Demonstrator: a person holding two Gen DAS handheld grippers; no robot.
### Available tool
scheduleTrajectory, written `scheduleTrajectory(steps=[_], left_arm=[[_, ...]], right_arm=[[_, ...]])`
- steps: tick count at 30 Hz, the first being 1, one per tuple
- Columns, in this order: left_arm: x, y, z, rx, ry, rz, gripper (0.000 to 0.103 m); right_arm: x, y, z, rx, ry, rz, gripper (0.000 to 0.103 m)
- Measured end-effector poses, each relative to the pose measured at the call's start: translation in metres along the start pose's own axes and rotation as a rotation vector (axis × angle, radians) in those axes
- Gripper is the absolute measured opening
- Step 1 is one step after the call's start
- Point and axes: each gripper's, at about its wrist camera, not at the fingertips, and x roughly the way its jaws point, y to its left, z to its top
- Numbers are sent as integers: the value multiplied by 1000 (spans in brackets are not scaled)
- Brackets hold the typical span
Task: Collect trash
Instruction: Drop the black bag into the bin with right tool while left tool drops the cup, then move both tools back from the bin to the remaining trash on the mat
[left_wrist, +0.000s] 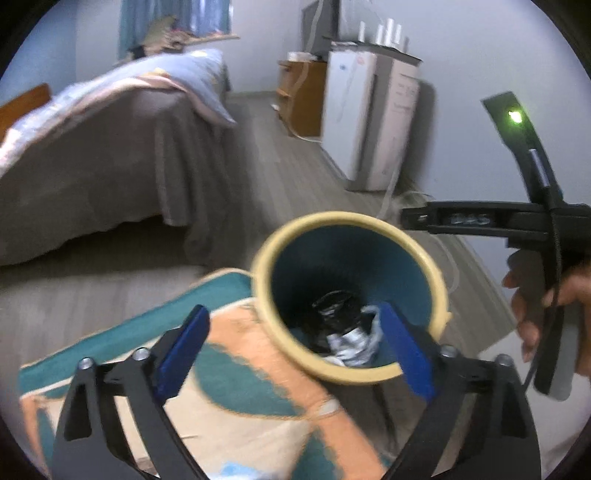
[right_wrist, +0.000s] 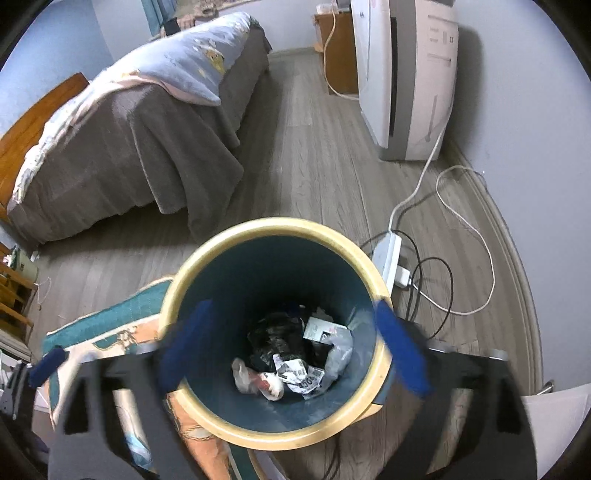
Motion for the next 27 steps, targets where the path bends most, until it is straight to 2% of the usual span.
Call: scheduleTrajectory(steps=[5,11,15,18,27], left_arm=[[-49,24,-13,5,-9,124,96],[-110,57,-39,-37,-4,195,97],[-149,77,-71,-91,-6,248,98],[-163,87,-96,-114,10,299,98],[-184,129,-153,-215,59,345,98]], right_arm=[[-30,12,-9,0,-8,29,97],[-66,33,-34,43,5,61,97],[-83,68,-62,-32,29,90,97],[-95,98,-83,-115,22,81,97],[-103,172,-146,-302,25,82,97]])
